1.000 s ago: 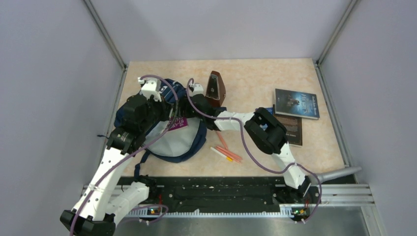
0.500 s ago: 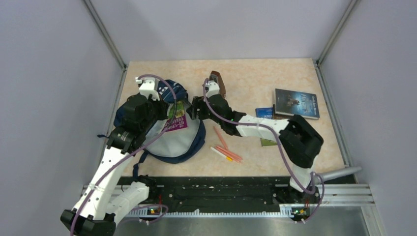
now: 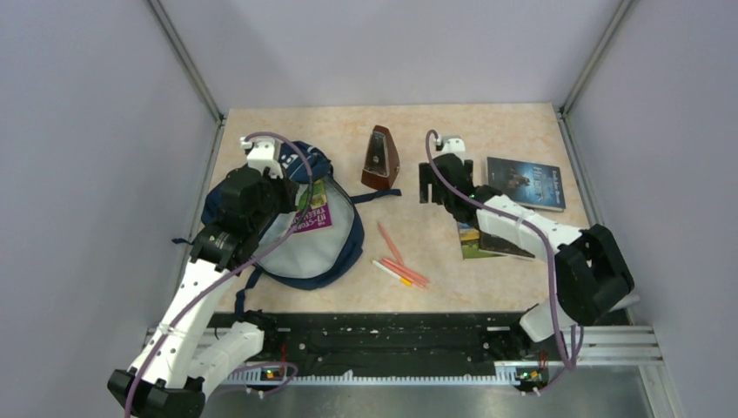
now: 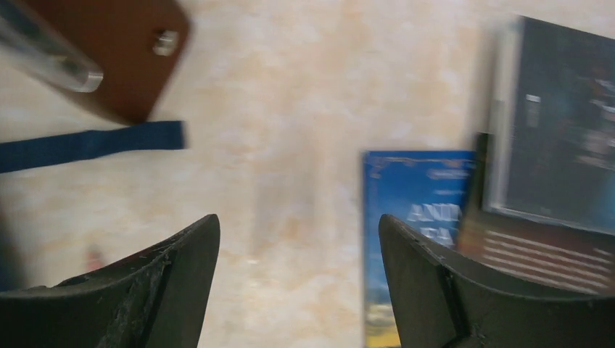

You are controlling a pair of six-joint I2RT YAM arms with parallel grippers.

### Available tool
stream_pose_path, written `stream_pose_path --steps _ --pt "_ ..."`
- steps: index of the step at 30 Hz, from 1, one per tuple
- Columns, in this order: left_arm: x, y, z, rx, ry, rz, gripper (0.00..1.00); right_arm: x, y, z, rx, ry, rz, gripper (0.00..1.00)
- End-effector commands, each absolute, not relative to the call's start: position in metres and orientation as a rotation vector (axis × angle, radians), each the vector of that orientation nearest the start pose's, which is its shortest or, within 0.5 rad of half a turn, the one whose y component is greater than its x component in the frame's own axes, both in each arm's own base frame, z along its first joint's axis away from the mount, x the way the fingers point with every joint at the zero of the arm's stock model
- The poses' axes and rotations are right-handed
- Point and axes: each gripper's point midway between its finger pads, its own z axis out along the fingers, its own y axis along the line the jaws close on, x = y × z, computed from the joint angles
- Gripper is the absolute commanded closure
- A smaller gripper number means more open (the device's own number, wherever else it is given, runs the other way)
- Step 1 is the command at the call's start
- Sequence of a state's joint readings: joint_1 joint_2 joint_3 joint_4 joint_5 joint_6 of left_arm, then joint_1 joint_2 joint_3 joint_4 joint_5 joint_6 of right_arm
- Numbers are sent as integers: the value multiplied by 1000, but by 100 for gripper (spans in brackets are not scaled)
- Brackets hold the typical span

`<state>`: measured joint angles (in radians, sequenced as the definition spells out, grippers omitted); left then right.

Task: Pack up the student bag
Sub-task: Pick up the book from the center of the board.

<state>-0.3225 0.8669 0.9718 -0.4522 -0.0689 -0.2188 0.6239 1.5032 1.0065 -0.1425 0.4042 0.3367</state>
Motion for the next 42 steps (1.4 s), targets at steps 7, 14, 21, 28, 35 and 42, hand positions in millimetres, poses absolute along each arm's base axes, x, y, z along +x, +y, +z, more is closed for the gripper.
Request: stream_pose_path --steps 7,14,21,28,35,42 --pt "300 -87 300 6 1832 -280 100 408 85 123 -27 2236 -543 22" --pt "297 -84 303 1 1820 -268 100 447 60 94 -63 2262 -827 22" --pt "296 -83 305 2 1813 -271 100 473 31 80 -56 2256 -1061 26" --pt "295 -83 307 1 1806 -273 100 484 18 78 -108 2234 -1163 31" --pt "295 -83 308 0 1804 -275 100 487 11 64 -153 2247 -1220 33" --pt "295 -84 308 1 1803 -278 100 488 3 59 -172 2220 -1295 43"
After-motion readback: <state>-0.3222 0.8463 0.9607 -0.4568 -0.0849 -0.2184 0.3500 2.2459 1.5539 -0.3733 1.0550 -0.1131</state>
